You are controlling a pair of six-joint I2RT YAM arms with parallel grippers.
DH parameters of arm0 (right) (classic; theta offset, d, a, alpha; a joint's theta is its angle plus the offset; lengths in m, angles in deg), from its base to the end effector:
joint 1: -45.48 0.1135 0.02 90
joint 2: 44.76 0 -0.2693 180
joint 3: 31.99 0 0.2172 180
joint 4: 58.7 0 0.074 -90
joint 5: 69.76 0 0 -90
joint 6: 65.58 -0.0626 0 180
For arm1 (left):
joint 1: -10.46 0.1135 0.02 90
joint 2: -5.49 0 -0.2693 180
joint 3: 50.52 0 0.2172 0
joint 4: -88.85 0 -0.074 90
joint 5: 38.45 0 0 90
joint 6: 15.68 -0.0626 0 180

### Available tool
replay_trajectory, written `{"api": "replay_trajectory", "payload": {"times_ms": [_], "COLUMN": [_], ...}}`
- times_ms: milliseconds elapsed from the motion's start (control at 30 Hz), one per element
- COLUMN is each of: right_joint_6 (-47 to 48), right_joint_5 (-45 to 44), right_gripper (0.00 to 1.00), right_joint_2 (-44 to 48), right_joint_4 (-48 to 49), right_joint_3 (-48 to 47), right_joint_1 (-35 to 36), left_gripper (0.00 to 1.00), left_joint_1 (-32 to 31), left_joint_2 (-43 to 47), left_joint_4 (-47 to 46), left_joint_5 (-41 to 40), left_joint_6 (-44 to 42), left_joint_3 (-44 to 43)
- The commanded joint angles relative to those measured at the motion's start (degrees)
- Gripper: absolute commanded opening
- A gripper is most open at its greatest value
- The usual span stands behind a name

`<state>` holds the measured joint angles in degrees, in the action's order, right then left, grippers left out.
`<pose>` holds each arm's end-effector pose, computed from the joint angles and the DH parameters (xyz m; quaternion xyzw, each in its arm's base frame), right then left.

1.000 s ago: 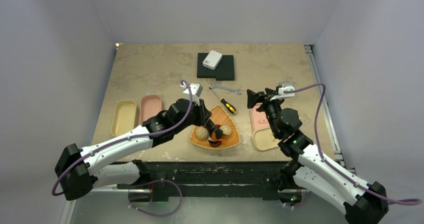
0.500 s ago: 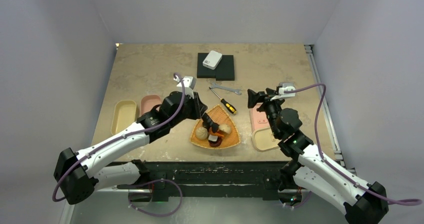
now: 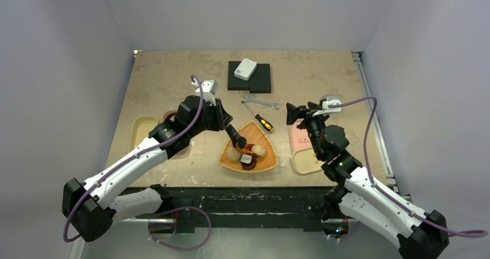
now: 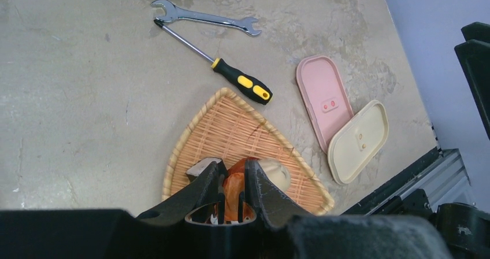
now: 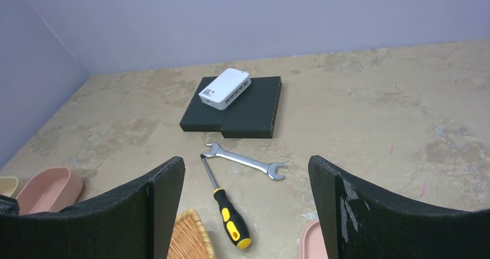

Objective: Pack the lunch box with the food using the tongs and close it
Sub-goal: Pick up the fake food from the plate.

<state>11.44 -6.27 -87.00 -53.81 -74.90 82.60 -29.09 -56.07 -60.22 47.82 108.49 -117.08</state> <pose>0.1502 0.0786 0.3097 0.0293 0.6751 0.1656 0.7183 0.1806 -0.1439 0.3096 0.0225 0.8472 -0.2959 0.4407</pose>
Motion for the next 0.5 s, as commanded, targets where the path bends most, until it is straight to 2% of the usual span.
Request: {"api": "replay_trajectory", "payload": {"times_ms": [0,133,300,467], "right_joint_6": [0.19,0.23,0.23,0.26], "right_joint_5": [-1.87,-1.96,-2.27,-2.41], "right_gripper": [0.82,0.82,0.82,0.82], "right_joint_2": [0.78,1.0,1.42,1.91], "right_joint_4": [1.22,1.13,0.98,0.7], "right_joint_3": [0.17,0.15,0.38,0.34], "right_joint_1": [0.14,0.14,0.13,0.09], "left_gripper": [0.0,0.0,0.0,0.0], "left_joint_1": [1.22,4.35,13.24,19.73], "left_joint_2": [0.8,0.09,0.23,0.77], "left_joint_4": [2.17,5.52,7.74,11.76], "left_joint_5": [1.78,1.76,7.8,8.15], "left_joint_6": [-3.62,-6.69,-8.32,-11.13], "left_joint_3": [-4.93,-7.06,-8.74,-11.03]}}
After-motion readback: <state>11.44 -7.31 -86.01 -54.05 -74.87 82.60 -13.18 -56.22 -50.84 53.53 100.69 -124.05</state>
